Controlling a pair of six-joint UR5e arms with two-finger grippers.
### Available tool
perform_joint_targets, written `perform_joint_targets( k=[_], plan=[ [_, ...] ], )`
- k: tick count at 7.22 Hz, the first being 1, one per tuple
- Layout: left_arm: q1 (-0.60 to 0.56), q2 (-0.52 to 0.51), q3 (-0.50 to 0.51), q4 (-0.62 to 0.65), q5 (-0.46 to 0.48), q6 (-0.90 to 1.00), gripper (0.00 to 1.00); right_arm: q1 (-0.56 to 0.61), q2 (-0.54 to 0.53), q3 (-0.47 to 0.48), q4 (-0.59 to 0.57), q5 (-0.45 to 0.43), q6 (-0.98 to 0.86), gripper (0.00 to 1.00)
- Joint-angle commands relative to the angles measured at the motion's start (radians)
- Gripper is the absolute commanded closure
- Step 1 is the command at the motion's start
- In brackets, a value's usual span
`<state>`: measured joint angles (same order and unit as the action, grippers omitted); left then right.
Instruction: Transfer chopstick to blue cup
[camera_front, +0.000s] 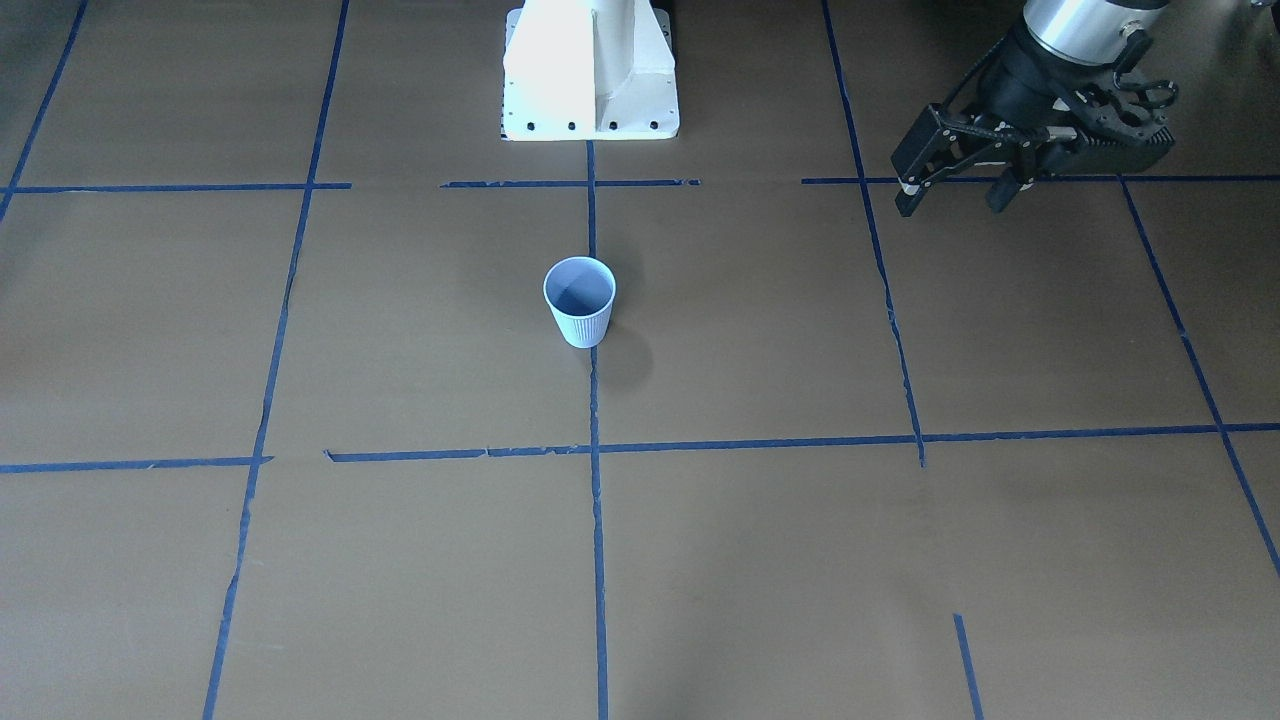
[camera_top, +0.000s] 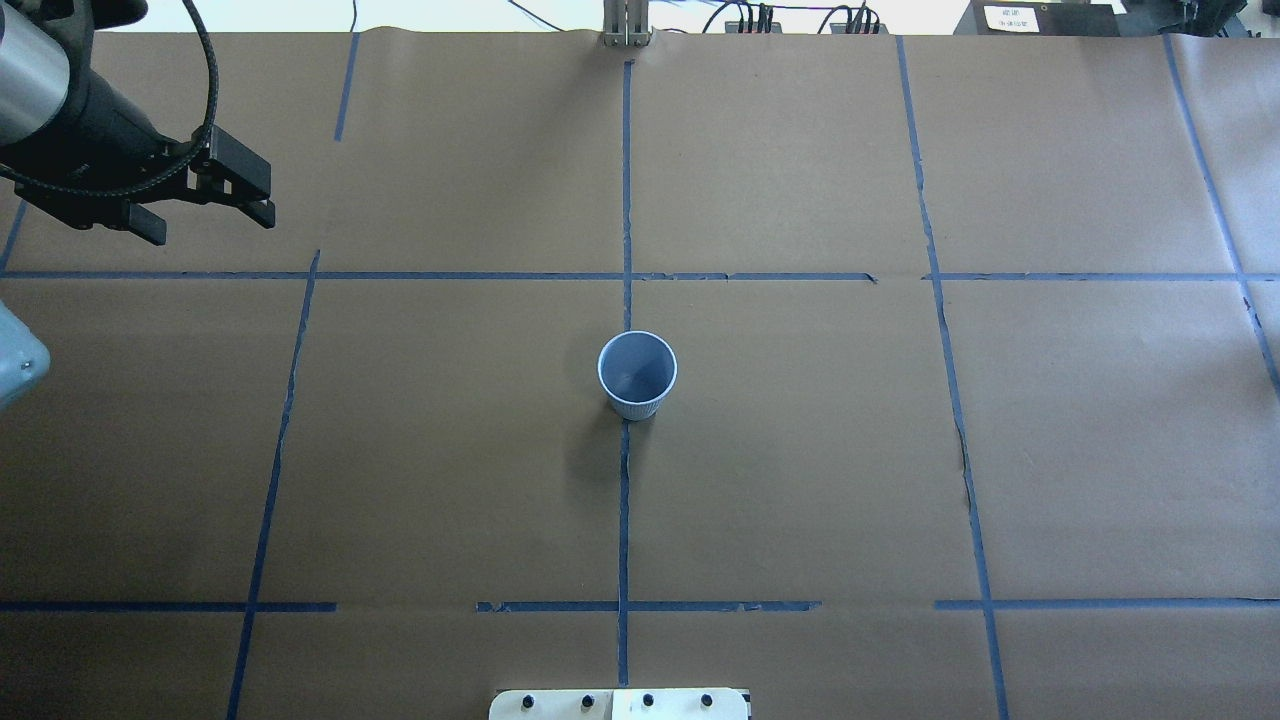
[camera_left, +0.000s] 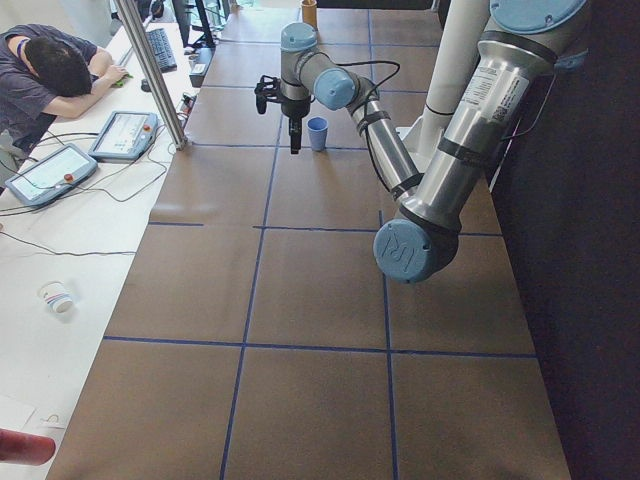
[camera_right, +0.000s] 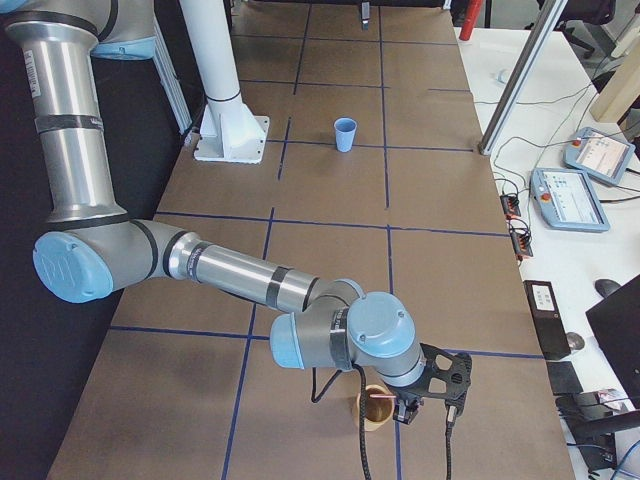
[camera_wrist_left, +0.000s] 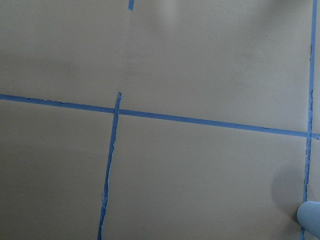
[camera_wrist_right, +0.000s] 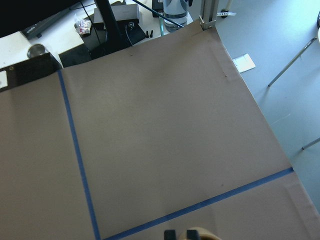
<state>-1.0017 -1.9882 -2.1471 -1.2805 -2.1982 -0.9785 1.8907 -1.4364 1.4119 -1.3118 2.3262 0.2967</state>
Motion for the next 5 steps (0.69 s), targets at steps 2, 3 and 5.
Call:
perform_joint_targets(
  k=[2,3,5],
  plan=[
    [-0.002,0.011,-0.001,0.0,0.001,0.01,0.0,-0.033,0.084,0.375,-0.502,-0.01,0.007,1.0],
    [-0.002,0.029,0.003,-0.002,0.005,0.038,0.0,-0.086,0.19,0.477,-0.732,-0.066,0.012,1.0],
    [-0.014,0.058,0.022,0.006,0.015,0.241,0.0,-0.285,0.386,0.597,-0.976,-0.085,0.112,1.0]
  ],
)
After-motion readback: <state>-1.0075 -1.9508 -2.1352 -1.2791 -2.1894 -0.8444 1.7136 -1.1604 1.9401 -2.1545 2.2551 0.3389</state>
